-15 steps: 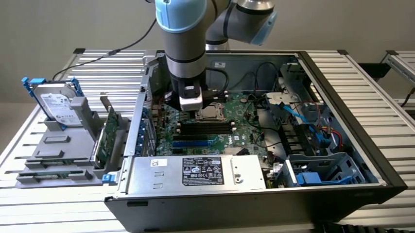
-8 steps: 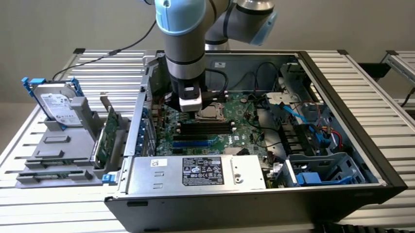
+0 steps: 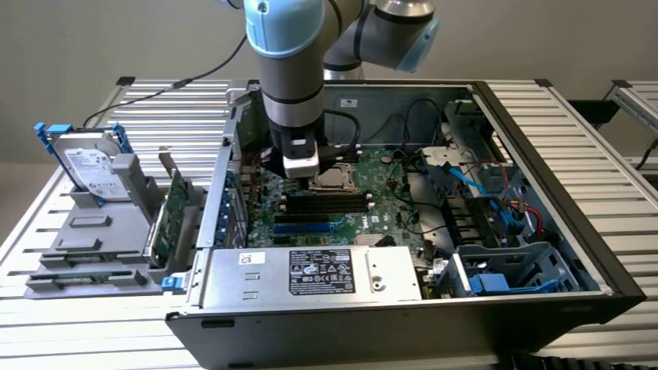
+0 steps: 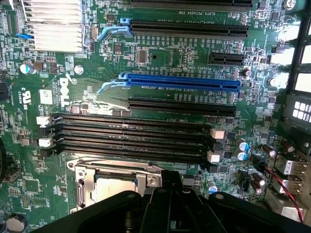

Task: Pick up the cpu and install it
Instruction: 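Install the first cpu locking lever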

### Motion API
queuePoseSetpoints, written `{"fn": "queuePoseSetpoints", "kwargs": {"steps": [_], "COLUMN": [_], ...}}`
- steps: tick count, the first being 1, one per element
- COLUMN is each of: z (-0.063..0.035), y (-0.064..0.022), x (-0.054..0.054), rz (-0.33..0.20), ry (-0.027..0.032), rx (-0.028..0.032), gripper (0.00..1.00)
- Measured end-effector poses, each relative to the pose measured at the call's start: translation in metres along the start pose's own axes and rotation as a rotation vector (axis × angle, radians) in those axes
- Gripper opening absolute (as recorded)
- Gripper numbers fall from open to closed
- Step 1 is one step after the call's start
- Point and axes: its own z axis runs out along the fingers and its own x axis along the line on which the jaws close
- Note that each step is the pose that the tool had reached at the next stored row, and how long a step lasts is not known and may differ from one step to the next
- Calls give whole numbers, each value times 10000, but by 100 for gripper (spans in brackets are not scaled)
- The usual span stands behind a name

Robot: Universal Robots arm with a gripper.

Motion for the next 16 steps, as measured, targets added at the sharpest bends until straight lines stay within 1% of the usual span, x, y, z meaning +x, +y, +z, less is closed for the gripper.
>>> {"fn": "queuePoseSetpoints", "kwargs": {"steps": [6, 12, 16], "z": [7, 6, 4], "y": [1, 11, 22], "x": [-2, -1, 9], "rz": [-29, -311, -369], "ry": [-5, -54, -63], "rx": [3, 22, 38], "gripper": [11, 11, 11]}}
